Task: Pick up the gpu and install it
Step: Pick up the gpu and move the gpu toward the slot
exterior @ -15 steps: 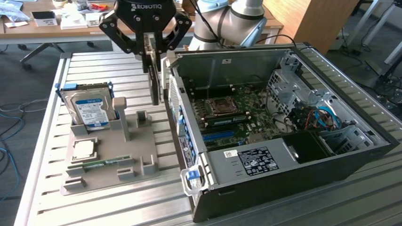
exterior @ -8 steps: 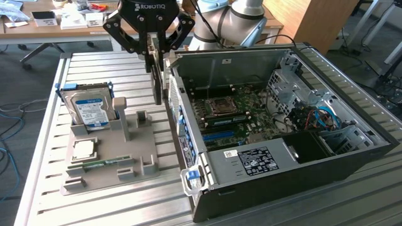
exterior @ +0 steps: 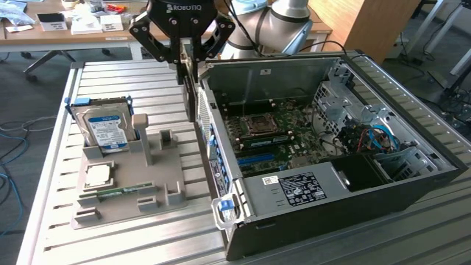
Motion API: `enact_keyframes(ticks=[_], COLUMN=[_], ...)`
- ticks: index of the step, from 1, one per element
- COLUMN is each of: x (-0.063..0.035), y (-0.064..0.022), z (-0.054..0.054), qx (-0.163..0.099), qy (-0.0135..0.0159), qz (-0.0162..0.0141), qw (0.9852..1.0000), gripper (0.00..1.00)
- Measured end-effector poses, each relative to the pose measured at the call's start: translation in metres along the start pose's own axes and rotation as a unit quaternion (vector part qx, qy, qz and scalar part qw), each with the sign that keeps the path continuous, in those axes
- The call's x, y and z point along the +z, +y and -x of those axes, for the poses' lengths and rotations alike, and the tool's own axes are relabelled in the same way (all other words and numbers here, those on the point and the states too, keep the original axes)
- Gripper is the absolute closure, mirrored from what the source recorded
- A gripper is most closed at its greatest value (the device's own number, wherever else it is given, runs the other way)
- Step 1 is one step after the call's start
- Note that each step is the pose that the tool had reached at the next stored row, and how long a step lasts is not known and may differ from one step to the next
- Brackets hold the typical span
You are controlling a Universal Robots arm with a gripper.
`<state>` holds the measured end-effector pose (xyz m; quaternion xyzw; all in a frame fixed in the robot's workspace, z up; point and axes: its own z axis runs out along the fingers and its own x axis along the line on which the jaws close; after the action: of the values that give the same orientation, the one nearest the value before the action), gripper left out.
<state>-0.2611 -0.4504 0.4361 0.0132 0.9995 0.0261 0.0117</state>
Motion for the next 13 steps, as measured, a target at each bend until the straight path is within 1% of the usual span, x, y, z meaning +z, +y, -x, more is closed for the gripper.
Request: enact_keyframes(ticks=[13], x=[0.0005], y=[0.0007], z=[0.02], qx=[0.0], qy=[0.0], qz=[0.0], qw=[1.0], gripper=[0.73])
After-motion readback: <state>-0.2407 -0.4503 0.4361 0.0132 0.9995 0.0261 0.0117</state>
